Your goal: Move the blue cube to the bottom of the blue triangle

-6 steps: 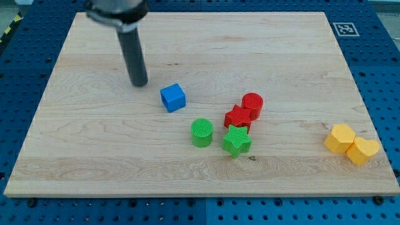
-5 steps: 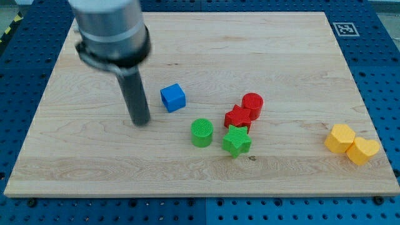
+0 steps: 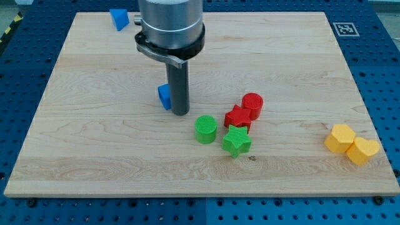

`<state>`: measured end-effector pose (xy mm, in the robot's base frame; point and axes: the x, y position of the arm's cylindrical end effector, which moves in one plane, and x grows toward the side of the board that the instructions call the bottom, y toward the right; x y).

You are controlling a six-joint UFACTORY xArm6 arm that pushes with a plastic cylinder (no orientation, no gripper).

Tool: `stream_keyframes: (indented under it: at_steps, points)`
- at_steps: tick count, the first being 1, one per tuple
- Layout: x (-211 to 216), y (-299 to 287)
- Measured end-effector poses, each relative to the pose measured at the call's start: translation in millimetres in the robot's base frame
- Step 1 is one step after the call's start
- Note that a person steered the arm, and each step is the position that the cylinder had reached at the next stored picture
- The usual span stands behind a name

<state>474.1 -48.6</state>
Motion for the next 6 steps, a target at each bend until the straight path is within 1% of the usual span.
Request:
stream_keyframes:
  at_steps: [1,2,4,6]
  points:
    - [-18,-30]
    - [-41,-38]
    - [-71,-38]
    - [-140,-38]
